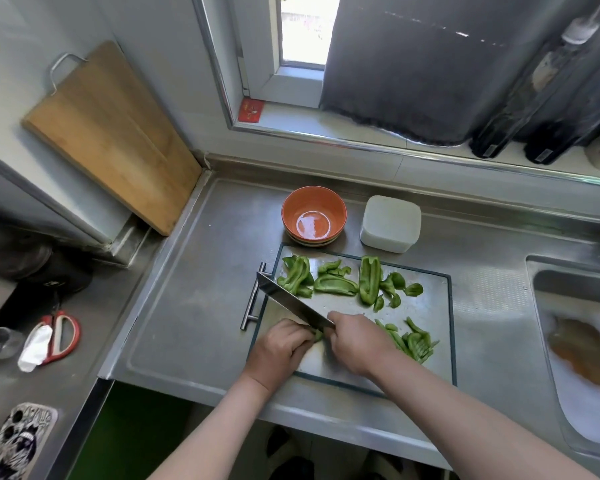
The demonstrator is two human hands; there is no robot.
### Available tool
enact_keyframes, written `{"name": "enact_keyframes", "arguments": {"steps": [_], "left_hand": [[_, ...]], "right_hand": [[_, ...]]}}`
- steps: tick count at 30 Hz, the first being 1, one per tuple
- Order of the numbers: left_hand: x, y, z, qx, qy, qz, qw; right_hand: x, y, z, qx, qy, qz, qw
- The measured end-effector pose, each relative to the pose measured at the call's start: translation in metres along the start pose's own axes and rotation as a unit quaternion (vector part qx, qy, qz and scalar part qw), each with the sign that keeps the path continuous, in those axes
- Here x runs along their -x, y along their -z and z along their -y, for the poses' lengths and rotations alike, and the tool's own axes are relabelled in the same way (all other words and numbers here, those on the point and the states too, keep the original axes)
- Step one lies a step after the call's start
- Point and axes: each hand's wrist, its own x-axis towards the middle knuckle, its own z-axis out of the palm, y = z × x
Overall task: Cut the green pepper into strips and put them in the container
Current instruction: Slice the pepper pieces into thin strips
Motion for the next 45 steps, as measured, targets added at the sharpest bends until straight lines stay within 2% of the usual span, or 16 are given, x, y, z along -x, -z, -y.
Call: {"name": "enact_keyframes", "arguments": {"steps": [5, 11, 15, 18, 25, 33, 45], "left_hand": [[0.003, 0.001, 0.000, -0.007, 0.001, -0.005, 1.000], [-0.001, 0.000, -0.003, -0.013, -0.002, -0.039, 0.999], [-0.002, 0.000, -0.009, -0.085, -0.025, -0.045, 0.995], [0.000, -0.003, -0.010, -0.110, -0.023, -0.041, 0.993], [0.001, -0.004, -0.005, -0.091, -0.038, -0.028, 0.995], [-0.001, -0.003, -0.006, -0.062, -0.022, -0.054, 0.996], [0.001, -0.005, 0.000, -0.026, 0.002, -0.034, 0.999]], "right_hand": [[0.015, -0.005, -0.011, 0.035, -0.001, -0.025, 0.999], [0.034, 0.008, -0.007, 0.091, 0.042, -0.051, 0.994], [0.049, 0.007, -0.007, 0.127, 0.077, -0.064, 0.987], [0.055, 0.002, -0.012, 0.133, 0.068, -0.069, 0.986], [0.055, -0.001, -0.021, 0.143, 0.045, -0.060, 0.987], [0.047, 0.003, -0.010, 0.161, 0.047, -0.037, 0.985], [0.023, 0.000, -0.005, 0.139, 0.047, -0.015, 0.989]]}}
